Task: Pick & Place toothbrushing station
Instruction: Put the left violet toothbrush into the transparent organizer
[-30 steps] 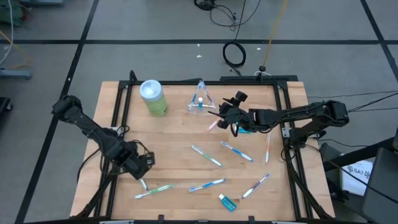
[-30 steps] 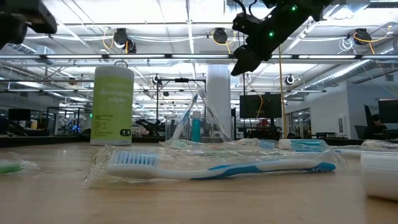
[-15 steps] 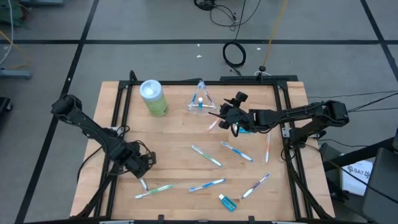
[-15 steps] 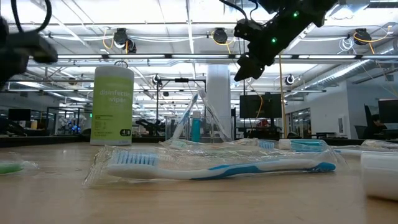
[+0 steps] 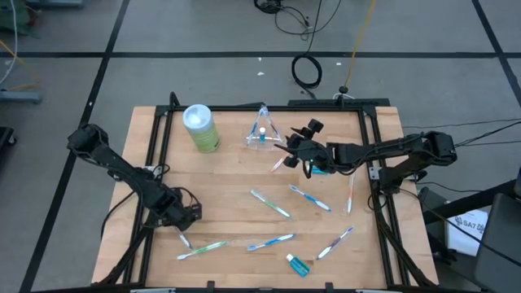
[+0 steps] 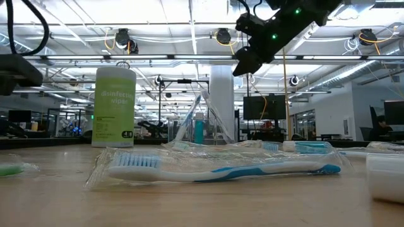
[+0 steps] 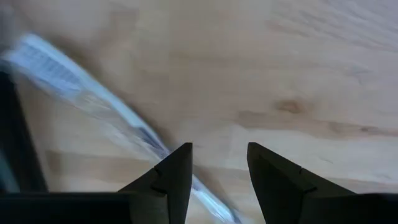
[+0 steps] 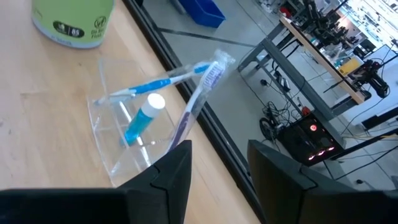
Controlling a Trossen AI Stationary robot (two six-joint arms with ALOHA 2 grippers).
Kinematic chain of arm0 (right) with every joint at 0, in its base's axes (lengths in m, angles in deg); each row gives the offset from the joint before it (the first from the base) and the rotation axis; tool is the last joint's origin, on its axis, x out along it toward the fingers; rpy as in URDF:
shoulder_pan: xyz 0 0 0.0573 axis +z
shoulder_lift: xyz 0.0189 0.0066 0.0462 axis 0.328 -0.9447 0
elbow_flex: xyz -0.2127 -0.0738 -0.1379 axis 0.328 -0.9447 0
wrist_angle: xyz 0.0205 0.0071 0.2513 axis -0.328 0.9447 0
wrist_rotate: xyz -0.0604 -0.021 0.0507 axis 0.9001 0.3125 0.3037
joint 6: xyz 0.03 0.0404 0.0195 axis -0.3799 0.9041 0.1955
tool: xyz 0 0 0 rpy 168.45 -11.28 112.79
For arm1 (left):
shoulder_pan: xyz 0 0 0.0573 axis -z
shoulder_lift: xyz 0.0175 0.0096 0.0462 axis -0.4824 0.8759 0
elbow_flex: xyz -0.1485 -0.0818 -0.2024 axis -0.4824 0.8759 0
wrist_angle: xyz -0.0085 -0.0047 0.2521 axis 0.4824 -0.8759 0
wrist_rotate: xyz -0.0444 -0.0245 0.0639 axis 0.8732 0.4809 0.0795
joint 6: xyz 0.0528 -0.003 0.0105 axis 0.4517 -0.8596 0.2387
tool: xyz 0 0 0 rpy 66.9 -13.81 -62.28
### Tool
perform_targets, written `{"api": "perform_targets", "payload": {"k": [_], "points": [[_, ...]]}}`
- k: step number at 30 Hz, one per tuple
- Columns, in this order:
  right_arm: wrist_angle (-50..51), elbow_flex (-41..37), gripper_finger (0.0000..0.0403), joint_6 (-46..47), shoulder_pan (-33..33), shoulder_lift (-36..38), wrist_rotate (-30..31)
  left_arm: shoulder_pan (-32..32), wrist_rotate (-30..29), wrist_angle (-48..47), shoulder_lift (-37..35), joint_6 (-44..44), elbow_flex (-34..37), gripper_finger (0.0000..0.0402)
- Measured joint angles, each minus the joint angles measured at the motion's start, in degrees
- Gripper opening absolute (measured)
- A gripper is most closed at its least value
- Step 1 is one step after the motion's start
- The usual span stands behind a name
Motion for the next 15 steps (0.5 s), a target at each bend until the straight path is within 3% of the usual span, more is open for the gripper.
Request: {"api": "perform_targets", "payload": {"k": [15], "points": [[-0.48,-0.01,0.0144,-0.02,0.00,0.00,-0.01,1.92,4.48,-7.32,0.00,-5.37,-4.65,0.0157]]}}
